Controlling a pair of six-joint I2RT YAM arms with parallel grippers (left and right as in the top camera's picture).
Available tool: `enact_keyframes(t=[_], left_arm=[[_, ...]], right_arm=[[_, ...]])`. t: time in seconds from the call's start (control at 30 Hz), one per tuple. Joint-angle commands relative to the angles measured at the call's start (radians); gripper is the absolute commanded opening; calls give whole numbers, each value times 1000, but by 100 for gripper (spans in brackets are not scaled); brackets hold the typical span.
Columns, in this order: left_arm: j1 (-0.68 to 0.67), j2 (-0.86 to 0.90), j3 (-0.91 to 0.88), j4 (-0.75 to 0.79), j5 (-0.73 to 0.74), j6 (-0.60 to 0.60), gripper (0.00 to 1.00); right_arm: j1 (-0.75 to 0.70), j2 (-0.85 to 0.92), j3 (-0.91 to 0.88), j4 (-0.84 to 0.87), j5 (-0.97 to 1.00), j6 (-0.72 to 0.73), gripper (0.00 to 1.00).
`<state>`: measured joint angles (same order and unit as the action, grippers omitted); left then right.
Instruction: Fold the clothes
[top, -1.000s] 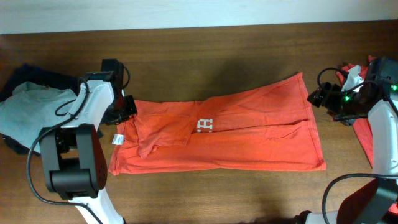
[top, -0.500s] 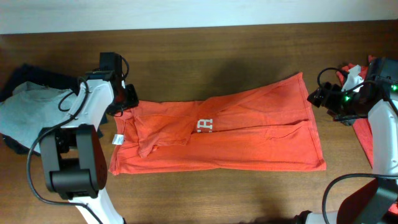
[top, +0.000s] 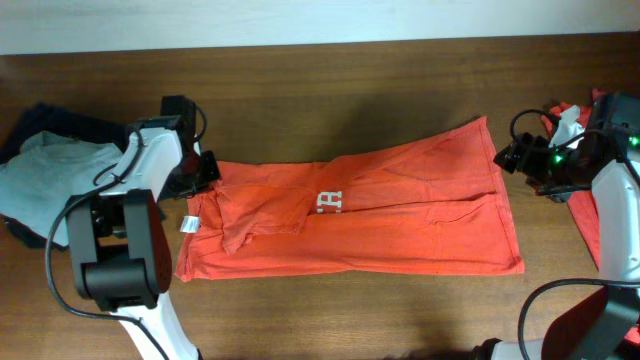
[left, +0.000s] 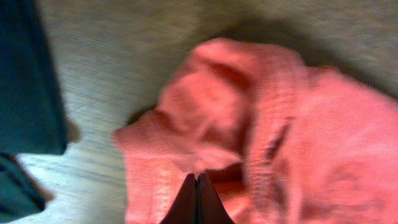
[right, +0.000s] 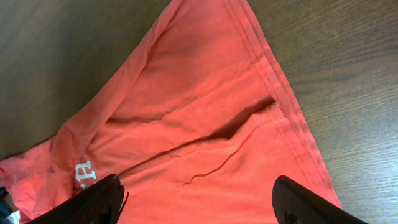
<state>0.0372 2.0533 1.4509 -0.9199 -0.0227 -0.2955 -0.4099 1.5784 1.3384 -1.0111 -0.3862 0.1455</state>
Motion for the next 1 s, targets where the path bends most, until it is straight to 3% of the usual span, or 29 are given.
enact_keyframes(t=[0.0,0.1,0.23,0.4,0.53,0.7,0.87,0.97], left_arm=[[31,-2,11,-5,-13,-7,0],[34,-6,23,-5,41,-6,8],[32,-37,64,-5,120,10,22],[5,-109,109,-7,254,119,37],[-51,-118,108,-48,263,122,39],[-115,-118,107,-54,240,156,39],[-135,-118,107,-54,224,156,40],[-135,-118,107,-54,222,156,40]], right_arm=[[-3,-12,13,32,4,-11,80],[-3,-5,13,93,-37,-10,72],[5,38,13,195,-77,31,71],[57,200,13,373,-150,84,71],[97,347,13,557,-200,204,70],[114,472,13,723,-208,460,59],[113,485,34,777,-179,452,61],[113,485,53,773,-158,526,59]])
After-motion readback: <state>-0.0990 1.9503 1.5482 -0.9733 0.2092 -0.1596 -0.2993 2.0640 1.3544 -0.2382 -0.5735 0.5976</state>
